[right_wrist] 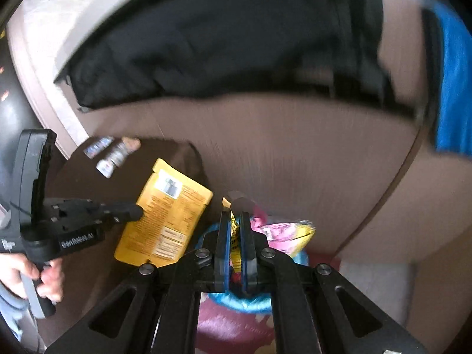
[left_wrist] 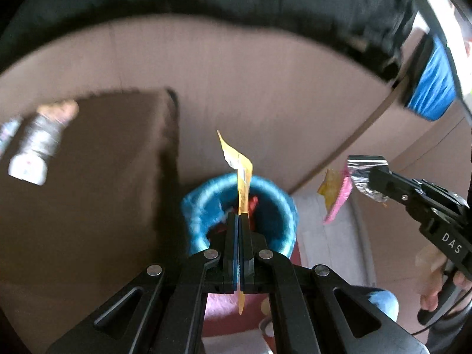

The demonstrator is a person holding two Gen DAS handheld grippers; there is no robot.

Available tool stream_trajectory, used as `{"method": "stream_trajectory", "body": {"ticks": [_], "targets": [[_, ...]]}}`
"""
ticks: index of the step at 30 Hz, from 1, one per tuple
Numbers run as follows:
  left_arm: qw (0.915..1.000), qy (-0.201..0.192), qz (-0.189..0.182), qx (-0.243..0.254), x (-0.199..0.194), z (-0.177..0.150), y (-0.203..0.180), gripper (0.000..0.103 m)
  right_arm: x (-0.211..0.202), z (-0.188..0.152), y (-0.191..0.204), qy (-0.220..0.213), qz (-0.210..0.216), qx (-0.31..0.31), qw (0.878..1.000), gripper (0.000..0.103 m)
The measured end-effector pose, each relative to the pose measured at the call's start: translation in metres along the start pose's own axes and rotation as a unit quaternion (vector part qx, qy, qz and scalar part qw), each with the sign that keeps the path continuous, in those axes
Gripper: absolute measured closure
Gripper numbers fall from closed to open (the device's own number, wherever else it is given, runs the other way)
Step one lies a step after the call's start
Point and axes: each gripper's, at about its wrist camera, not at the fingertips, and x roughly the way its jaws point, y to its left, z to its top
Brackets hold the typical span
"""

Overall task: Collect trash
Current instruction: 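Carry the yellow packet and pink bag over the bin and open both grippers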

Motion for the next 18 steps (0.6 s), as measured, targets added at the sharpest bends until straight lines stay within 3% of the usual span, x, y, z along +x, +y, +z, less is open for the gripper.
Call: {"method": "stream_trajectory", "body": {"ticks": [7,10,11,13,16,18], "targets": [[0.9985,0.052,0.013,-0.007,0.063,0.000,0.003,0.103,0.074,-0.031,-0.026,0.067,0.017,0.049,0.996,0.098],[0.9969,0.077,0.009,-0.008,0.082,0.002,0.005,0.098,0.094,-0.043,-0.032,0.087,0.016,0.057,0.994,0.093],[0.9970,0.076,0.015,0.004,0.084,0.003,0.002,0.094,0.100,-0.047,-0.035,0.095,0.021,0.062,0.993,0.093],[0.9973,0.070,0.013,0.017,0.085,0.003,-0.005,0.067,0.109,-0.051,-0.038,0.105,0.030,0.072,0.991,0.090],[0.9980,0.063,0.004,0.010,0.083,0.004,-0.007,0.062,0.115,-0.056,-0.041,0.110,0.036,0.073,0.991,0.073],[0.9987,0.049,0.008,0.011,0.076,0.006,-0.006,0.062,0.114,-0.056,-0.041,0.107,0.033,0.073,0.991,0.073]]}}
